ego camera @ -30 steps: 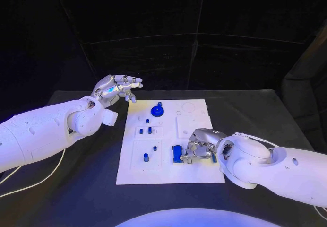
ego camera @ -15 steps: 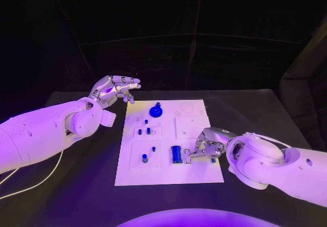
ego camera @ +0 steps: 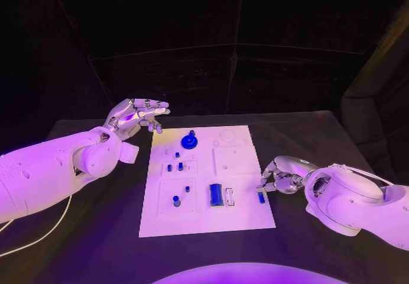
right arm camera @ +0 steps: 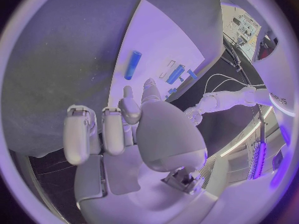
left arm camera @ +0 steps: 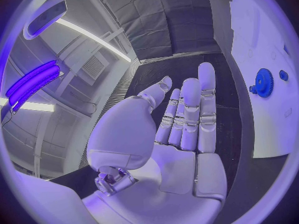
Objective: Assemble the parts on the task board
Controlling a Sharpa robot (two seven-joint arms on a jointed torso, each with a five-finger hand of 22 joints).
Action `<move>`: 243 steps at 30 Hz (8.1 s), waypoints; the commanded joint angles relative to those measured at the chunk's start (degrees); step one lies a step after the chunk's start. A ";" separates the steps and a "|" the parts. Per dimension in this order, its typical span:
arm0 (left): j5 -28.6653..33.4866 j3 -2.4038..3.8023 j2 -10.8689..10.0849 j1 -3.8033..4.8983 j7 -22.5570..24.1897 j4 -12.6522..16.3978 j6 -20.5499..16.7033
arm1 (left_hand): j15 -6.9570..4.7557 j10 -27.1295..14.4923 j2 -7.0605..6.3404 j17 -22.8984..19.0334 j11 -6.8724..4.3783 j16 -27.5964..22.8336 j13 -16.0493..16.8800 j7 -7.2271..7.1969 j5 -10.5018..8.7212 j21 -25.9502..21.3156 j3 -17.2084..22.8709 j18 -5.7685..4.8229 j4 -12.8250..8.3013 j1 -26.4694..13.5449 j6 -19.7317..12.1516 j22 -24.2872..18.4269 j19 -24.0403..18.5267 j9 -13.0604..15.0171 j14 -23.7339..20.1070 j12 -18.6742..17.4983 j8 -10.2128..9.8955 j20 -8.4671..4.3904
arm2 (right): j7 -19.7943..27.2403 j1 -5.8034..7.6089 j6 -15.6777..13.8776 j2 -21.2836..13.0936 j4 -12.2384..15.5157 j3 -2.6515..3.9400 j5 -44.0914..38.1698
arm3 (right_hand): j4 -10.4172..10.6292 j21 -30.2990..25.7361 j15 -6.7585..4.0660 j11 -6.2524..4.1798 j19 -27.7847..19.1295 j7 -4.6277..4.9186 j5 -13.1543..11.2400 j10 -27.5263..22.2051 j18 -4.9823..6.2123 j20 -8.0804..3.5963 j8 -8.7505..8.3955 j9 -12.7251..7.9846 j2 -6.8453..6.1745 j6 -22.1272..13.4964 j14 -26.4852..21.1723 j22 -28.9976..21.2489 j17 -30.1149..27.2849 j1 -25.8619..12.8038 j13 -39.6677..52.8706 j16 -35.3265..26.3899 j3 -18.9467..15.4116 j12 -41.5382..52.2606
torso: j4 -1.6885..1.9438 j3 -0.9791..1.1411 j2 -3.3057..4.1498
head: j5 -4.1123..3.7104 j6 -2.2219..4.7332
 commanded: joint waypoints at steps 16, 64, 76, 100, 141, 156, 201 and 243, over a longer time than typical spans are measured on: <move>0.25 -0.48 -0.13 0.08 0.33 0.36 0.53 | -0.17 -0.34 0.13 -0.05 -0.02 0.16 0.00 -0.06 -0.16 -0.19 -0.23 0.80 0.05 0.26 -0.39 -0.05 0.04 0.05 -0.40 0.17 0.20 0.26 | -2.62 -0.03 7.25 1.45 -2.55 -0.04 -5.52 | 0.47 0.74 -0.32 -0.84 1.25 -0.96 0.47 1.04 0.06 -0.08 1.54 0.50 -1.04 3.43 3.09 9.72 1.16 -0.69 1.13 0.66 -1.46 1.77 | 0.25 0.02 0.05 | -0.39 -0.17; 0.25 -0.52 -0.44 0.08 0.37 0.16 0.66 | -0.16 -0.45 0.17 -0.10 -0.01 0.21 0.00 -0.05 -0.16 -0.24 -0.38 0.79 0.02 0.28 -0.47 -0.10 0.06 0.06 -0.44 0.33 0.29 0.27 | -5.61 -0.13 11.06 7.14 -3.08 -0.07 -8.91 | -4.45 0.97 -1.08 -1.71 1.57 -1.69 12.24 0.69 -0.06 -0.89 0.40 1.50 1.27 4.30 3.19 10.15 1.92 7.90 0.83 0.77 2.81 0.58 | 0.20 -0.03 -0.05 | 0.45 -0.67; 0.25 -0.53 -0.34 0.08 0.37 0.08 0.68 | -0.16 -0.45 0.17 -0.10 -0.01 0.21 0.00 -0.05 -0.16 -0.24 -0.38 0.79 0.02 0.28 -0.47 -0.10 0.06 0.06 -0.44 0.33 0.29 0.27 | -1.30 -0.08 1.05 5.99 -0.72 -0.04 5.59 | -2.25 1.19 -1.14 -1.74 1.80 -1.76 16.61 1.02 -0.14 -0.95 -0.40 1.31 0.42 4.62 3.28 10.40 2.25 5.93 0.95 0.91 3.80 0.68 | 0.24 -0.04 -0.02 | 0.70 -0.47; 0.25 -0.53 -0.58 0.09 0.38 0.42 0.65 | -0.16 -0.45 0.17 -0.10 -0.01 0.21 0.00 -0.05 -0.16 -0.24 -0.38 0.79 0.02 0.28 -0.47 -0.10 0.06 0.06 -0.44 0.33 0.29 0.27 | -3.83 -0.09 -0.82 11.10 -3.00 -0.03 11.02 | 0.95 1.78 -1.46 -2.15 2.35 -2.30 18.51 2.28 -0.33 -1.22 -0.73 1.44 -1.48 6.51 3.51 11.01 3.30 3.03 2.33 1.53 4.85 2.56 | 0.19 -0.07 0.09 | 1.15 -0.53; 0.25 -0.53 -0.29 0.09 0.05 0.15 1.09 | -0.14 -0.61 0.23 -0.16 0.02 0.27 0.00 -0.02 -0.16 -0.30 -0.55 0.79 -0.01 0.31 -0.59 -0.15 0.08 0.05 -0.49 0.50 0.39 0.28 | -6.31 -0.08 4.58 13.82 -4.12 -0.03 8.75 | 3.43 1.71 -1.65 -2.37 2.30 -2.61 18.71 2.59 -0.31 -1.43 -1.07 1.73 -2.14 7.81 3.50 10.99 3.39 1.19 2.52 1.53 5.82 2.48 | 0.15 -0.01 0.04 | 1.47 -1.01; 0.25 -0.53 -0.27 0.09 -0.01 0.07 1.13 | -0.14 -0.61 0.23 -0.16 0.02 0.27 0.00 -0.02 -0.16 -0.30 -0.55 0.79 -0.01 0.31 -0.59 -0.15 0.08 0.05 -0.49 0.50 0.39 0.28 | -5.75 -0.09 2.17 13.69 -4.22 -0.03 7.56 | 5.62 1.64 -1.47 -2.09 2.27 -2.47 4.09 3.00 -0.30 -1.25 -1.54 2.65 -0.80 8.54 3.51 11.00 3.51 -10.97 2.99 1.52 0.68 2.55 | 0.23 -0.06 0.05 | 1.43 -1.05; 0.25 -0.54 -0.33 0.08 -0.16 -0.08 0.92 | -0.13 -0.67 0.29 -0.19 0.03 0.29 0.00 -0.01 -0.16 -0.32 -0.61 0.79 0.02 0.28 -0.63 -0.18 0.08 0.05 -0.51 0.56 0.43 0.29 | -3.80 -0.07 6.63 10.76 -2.00 -0.03 8.70 | 2.39 2.00 -1.61 -2.31 2.60 -2.65 1.96 3.24 -0.42 -1.37 -1.84 4.08 0.84 8.79 3.67 11.43 4.35 -7.27 3.36 1.95 0.29 2.43 | 0.27 -0.05 0.03 | 1.10 -0.97; 0.25 -0.63 -0.10 0.08 -0.13 -0.36 0.87 | -0.13 -0.67 0.29 -0.19 0.03 0.29 0.00 -0.01 -0.16 -0.32 -0.61 0.79 0.02 0.28 -0.63 -0.18 0.08 0.05 -0.51 0.56 0.43 0.29 | 6.17 0.35 1.56 9.15 -3.26 0.04 16.17 | 0.09 0.24 -0.71 -1.13 1.15 -1.19 0.08 1.91 0.10 -0.73 -4.35 3.91 -1.71 5.31 3.16 9.96 2.13 -5.01 1.97 0.41 -1.84 -0.48 | 0.35 -0.13 -0.37 | 0.87 -0.26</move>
